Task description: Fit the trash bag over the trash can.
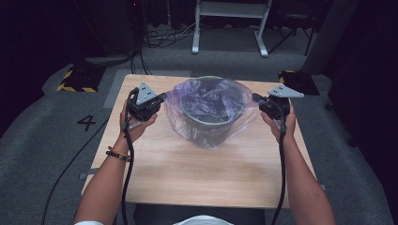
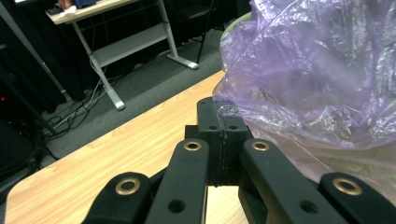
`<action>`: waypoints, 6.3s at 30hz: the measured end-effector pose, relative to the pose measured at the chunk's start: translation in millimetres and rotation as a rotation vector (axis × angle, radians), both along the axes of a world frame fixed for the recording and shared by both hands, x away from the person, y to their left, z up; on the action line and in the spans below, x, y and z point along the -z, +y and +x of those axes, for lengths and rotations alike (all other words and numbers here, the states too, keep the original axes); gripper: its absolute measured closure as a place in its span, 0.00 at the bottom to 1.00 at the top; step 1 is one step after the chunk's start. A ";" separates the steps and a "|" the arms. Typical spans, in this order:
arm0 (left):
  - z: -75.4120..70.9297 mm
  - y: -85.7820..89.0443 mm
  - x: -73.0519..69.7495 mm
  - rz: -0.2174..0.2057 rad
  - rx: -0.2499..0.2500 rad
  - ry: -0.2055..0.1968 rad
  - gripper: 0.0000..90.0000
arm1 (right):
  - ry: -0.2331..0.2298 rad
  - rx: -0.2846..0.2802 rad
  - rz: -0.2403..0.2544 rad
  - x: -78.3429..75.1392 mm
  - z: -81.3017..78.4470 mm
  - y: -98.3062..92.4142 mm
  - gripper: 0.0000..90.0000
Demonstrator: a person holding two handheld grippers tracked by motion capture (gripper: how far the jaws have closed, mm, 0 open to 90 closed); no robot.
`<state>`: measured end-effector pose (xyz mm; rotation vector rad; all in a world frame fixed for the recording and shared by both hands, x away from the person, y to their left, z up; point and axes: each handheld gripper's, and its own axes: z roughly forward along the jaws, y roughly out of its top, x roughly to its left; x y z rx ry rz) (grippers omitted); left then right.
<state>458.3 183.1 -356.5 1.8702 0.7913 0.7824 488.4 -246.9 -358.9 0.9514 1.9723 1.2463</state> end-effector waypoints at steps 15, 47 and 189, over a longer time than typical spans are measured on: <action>42.1 -4.8 28.2 -0.030 -0.060 0.069 1.00 | 0.056 0.041 0.030 14.7 32.2 7.3 0.95; 55.8 -28.8 72.7 -0.076 0.125 0.215 1.00 | 0.156 -0.157 0.070 59.8 32.1 27.9 1.00; 48.5 -37.2 41.3 0.037 0.180 0.170 1.00 | 0.175 -0.173 -0.052 17.8 36.7 35.1 1.00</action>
